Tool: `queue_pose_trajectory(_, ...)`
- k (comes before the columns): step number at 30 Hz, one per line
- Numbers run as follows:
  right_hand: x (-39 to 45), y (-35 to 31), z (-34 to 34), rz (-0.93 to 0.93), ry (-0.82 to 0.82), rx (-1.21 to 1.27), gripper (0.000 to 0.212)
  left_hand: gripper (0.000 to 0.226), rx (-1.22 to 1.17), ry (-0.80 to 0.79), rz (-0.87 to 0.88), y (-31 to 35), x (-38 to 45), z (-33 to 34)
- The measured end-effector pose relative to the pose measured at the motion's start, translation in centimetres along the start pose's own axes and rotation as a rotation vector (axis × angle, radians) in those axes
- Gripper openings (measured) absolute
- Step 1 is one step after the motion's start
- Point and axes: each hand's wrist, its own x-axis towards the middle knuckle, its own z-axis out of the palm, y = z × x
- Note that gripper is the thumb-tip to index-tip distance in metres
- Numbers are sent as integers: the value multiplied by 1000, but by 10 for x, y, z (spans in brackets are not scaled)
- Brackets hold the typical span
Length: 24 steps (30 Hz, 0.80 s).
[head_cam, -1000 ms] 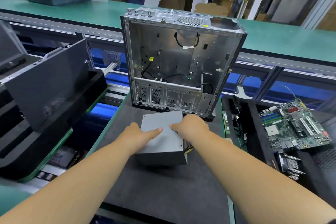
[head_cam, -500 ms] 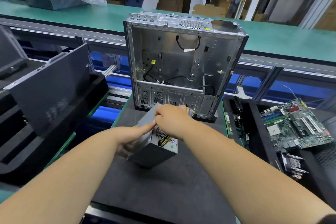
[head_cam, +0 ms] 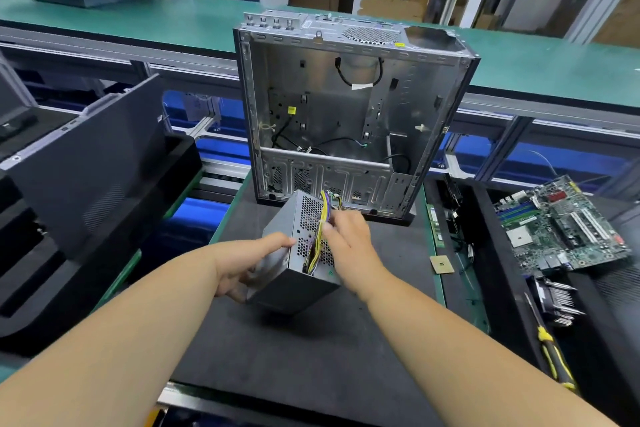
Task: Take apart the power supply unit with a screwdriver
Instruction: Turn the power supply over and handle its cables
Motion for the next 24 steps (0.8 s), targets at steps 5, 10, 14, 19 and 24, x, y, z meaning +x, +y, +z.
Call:
queue_pose_trajectory(5,5,-8,2,-145,-158,-245,47,127,-82,-56,-1,1,-1,0)
queue_pose_trajectory(10,5,-8,9,-182,-235,-357,52,103,-121,-39,-16,4,4,1)
queue_pose_trajectory(14,7,-1,10,-147,-264,-407,54,109,-89,-19,-27,5,6,1)
queue_pose_trajectory(19,14,1,10,-165,-197,-91,44,90,-86,-47,3,0,12,-7)
queue_pose_trajectory(24,3,17,16,180,122,237,62,91,-165,-73,22,-13,16,-13)
